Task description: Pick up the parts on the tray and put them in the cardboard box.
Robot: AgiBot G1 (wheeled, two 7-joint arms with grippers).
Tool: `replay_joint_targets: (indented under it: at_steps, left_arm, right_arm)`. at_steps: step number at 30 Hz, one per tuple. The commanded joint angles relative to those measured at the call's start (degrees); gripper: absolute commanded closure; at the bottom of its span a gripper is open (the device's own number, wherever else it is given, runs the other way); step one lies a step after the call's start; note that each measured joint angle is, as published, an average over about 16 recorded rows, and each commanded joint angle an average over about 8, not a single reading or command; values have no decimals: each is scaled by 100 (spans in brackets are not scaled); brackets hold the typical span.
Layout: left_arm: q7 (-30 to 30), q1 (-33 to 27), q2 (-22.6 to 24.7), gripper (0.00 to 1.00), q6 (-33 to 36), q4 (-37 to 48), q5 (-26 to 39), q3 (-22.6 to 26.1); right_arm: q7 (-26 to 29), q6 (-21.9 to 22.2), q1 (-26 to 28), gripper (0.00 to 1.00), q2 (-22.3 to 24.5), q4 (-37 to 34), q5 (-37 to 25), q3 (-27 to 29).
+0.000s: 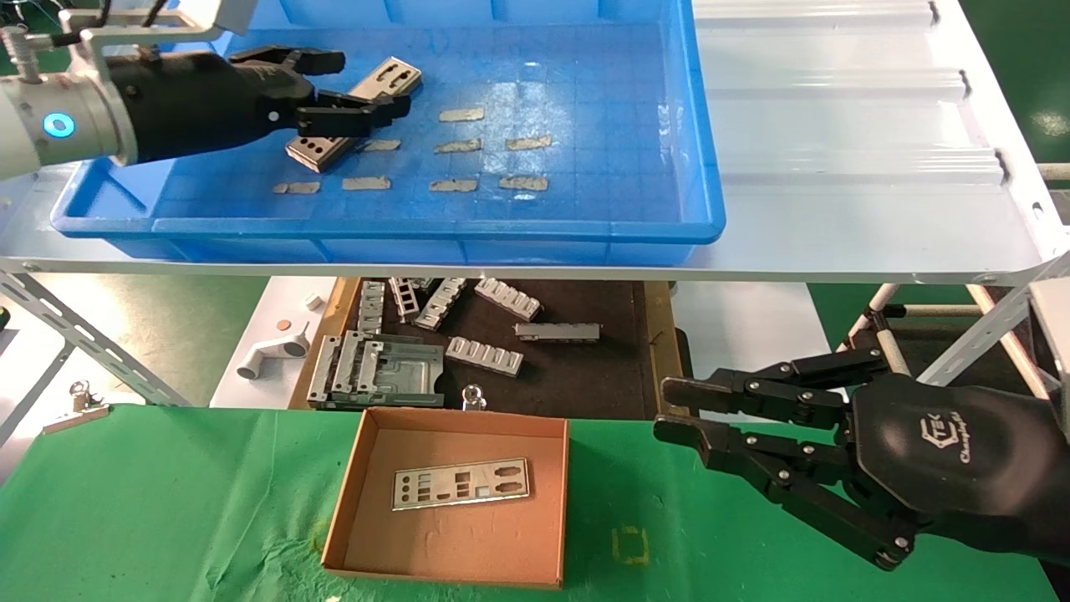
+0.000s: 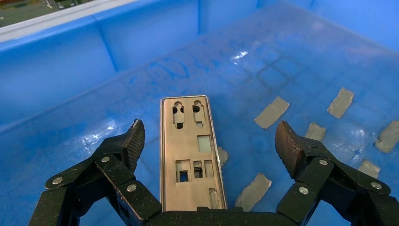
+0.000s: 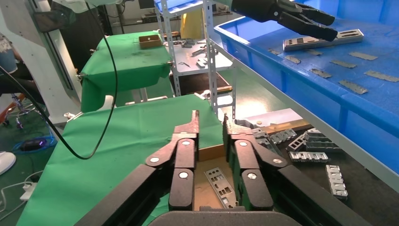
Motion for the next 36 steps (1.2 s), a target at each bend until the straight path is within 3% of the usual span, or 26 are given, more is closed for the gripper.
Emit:
replay_joint_targets:
  at_steps: [1,7,10,13,19,23,36]
  left_arm:
    - [53,-159,88,0,-17,256,137,87]
    - [345,-365,211,0,-55,666,159,91]
    - [460,-426,258,8,-79,827,154,84]
    - [529,-472,295,26,-82,976,155,84]
    - [606,-539,335,77,-76,1208,148,77]
    - [644,-572,348,97,-49,1307,131,66]
    - [746,-629,372,100,-46,1485,113,52]
  right_arm:
    - [0,0,0,100,0,0,0,0]
    - [0,0,0,100,0,0,0,0]
    - [0,0,0,100,0,0,0,0]
    - [0,0,0,100,0,0,0,0]
    - [0,0,0,100,0,0,0,0]
    - [0,0,0,100,0,0,0,0]
    - [0,0,0,100,0,0,0,0]
